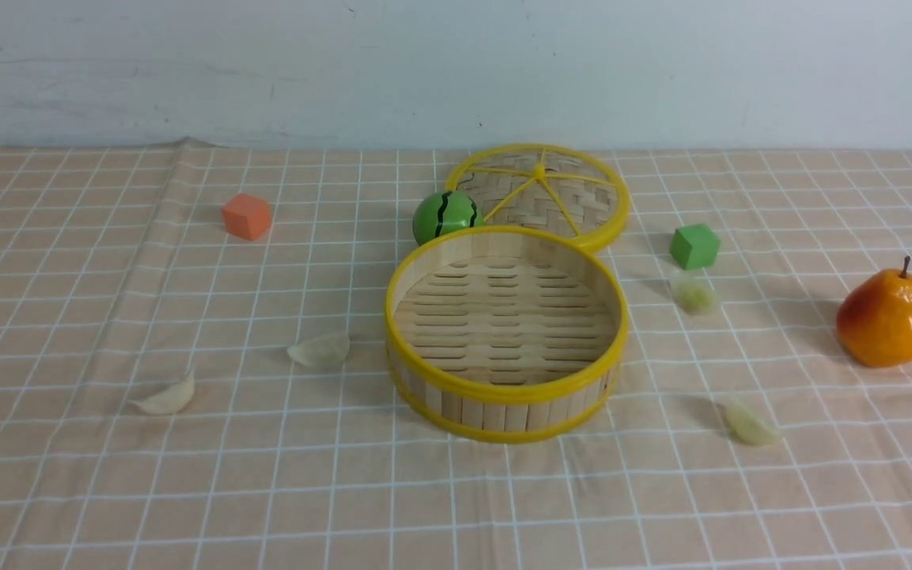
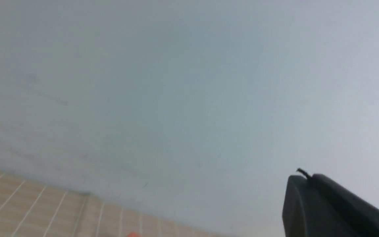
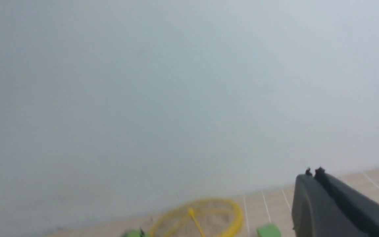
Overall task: Put the dumplings into the steamer on the table with the brown tablecloth.
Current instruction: 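Reach for and grasp a dumpling on the table with the left gripper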
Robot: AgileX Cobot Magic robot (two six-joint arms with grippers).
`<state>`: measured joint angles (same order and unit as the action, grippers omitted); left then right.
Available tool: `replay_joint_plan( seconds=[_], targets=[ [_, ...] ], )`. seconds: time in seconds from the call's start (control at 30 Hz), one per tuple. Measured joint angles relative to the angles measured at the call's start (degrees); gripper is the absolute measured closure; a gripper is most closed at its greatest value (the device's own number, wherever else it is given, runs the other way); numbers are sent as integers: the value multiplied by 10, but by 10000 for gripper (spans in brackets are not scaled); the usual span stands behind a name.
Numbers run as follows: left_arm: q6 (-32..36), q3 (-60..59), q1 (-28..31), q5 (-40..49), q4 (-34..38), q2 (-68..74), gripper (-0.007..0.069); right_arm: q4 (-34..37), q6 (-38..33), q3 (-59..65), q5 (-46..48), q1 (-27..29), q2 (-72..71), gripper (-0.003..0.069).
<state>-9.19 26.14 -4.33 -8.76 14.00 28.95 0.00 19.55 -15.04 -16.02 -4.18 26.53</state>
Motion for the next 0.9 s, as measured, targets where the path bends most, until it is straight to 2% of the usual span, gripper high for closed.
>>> replay_joint_plan(
  seconds=[0.13,0.2,0.23,0.3,0.4,0.53,0.63,0.77,0.9],
  targets=[
    [9,63,0,53,16,139,638,-41,1,-36,104,0,73,666],
    [13,144,0,162,28,244,638,-51,6,-78,231,-6,124,663],
    [12,144,0,162,28,251,638,-51,6,-82,241,-6,127,663],
    [30,228,-3,288,29,348,638,-53,-5,-126,365,-24,162,661],
    [87,311,-20,401,38,445,638,-54,-31,-148,447,-42,190,661],
    [161,406,-57,478,60,566,638,-53,-58,-150,458,-61,210,661],
    [180,485,-102,498,9,662,638,-53,-71,-151,425,-66,222,661],
    [139,541,-143,489,-95,730,638,-55,-74,-151,415,-67,228,659],
    [92,562,-153,460,-168,757,636,-65,-75,-151,414,-67,228,659]
  ],
)
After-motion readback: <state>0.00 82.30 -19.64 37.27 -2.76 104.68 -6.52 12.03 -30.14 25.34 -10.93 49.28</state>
